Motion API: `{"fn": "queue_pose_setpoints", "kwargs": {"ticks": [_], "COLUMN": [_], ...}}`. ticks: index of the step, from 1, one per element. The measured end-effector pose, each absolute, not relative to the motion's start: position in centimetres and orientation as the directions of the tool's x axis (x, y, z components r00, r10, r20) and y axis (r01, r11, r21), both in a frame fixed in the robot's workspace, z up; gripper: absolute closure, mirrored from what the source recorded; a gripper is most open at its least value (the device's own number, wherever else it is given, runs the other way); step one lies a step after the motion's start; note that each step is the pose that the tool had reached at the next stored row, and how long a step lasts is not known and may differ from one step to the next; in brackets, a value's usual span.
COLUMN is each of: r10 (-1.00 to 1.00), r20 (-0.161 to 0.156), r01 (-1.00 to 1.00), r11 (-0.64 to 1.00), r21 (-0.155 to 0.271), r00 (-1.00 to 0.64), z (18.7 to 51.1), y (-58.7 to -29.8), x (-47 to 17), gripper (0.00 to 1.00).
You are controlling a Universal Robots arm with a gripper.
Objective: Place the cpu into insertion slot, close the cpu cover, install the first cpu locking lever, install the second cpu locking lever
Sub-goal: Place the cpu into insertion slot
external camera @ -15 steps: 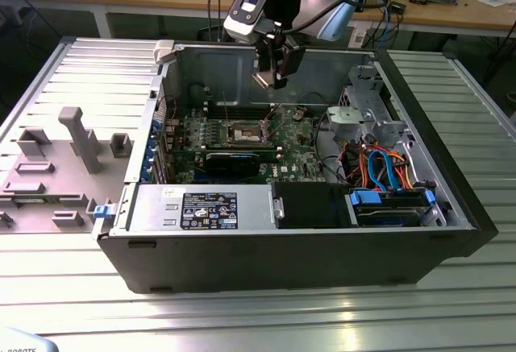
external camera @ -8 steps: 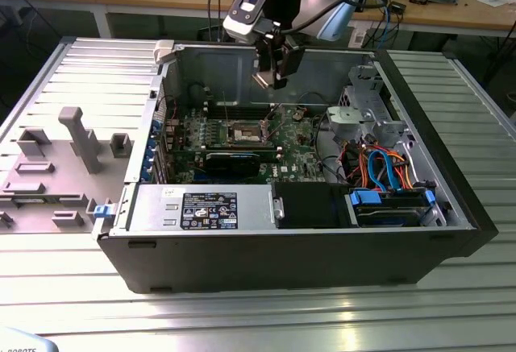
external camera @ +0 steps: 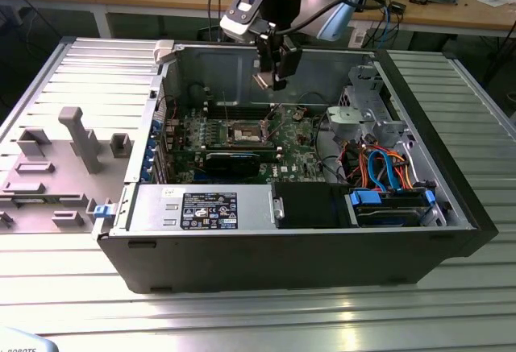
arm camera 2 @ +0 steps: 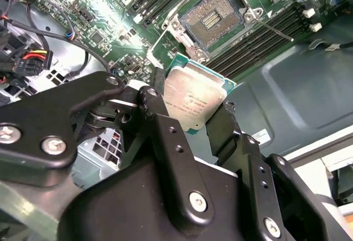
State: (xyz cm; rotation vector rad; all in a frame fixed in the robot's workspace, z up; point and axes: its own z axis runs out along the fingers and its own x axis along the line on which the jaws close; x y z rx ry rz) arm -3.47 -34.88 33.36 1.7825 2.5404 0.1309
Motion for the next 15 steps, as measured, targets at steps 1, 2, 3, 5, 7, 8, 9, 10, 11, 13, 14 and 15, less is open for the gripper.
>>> {"fn": "queue_pose_setpoints", "kwargs": {"ticks": [1,2,3,5,7,8,9,10,11,13,14,15], "r10": [0.946,0.950,0.955,0.960,0.962,0.962,0.962,0.962,0.962,0.962,0.962,0.962], "r20": [0.019,0.019,0.019,0.019,0.019,0.019,0.019,0.019,0.019,0.019,0.019,0.019], "r01": [0.943,0.947,0.951,0.957,0.958,0.958,0.959,0.959,0.959,0.959,0.959,0.959], "r11": [0.319,0.308,0.294,0.276,0.271,0.271,0.271,0.271,0.271,0.271,0.270,0.269], "r21": [0.089,0.089,0.089,0.089,0.089,0.089,0.089,0.089,0.089,0.089,0.089,0.089], "r00": [-0.322,-0.310,-0.297,-0.279,-0.274,-0.274,-0.273,-0.273,-0.273,-0.273,-0.273,-0.272], "z": [33.32,33.30,33.28,33.29,33.28,33.28,33.28,33.28,33.28,33.27,33.25,33.22], "y": [-34.88,-34.88,-34.88,-34.88,-34.88,-34.88,-34.88,-34.88,-34.88,-34.88,-34.88,-34.88], "x": [-3.47,-3.47,-3.47,-3.47,-3.47,-3.47,-3.47,-3.47,-3.47,-3.47,-3.47,-3.47], "gripper": [0.46,0.46,0.46,0.46,0.46,0.46,0.46,0.46,0.46,0.46,0.46,0.46]}}
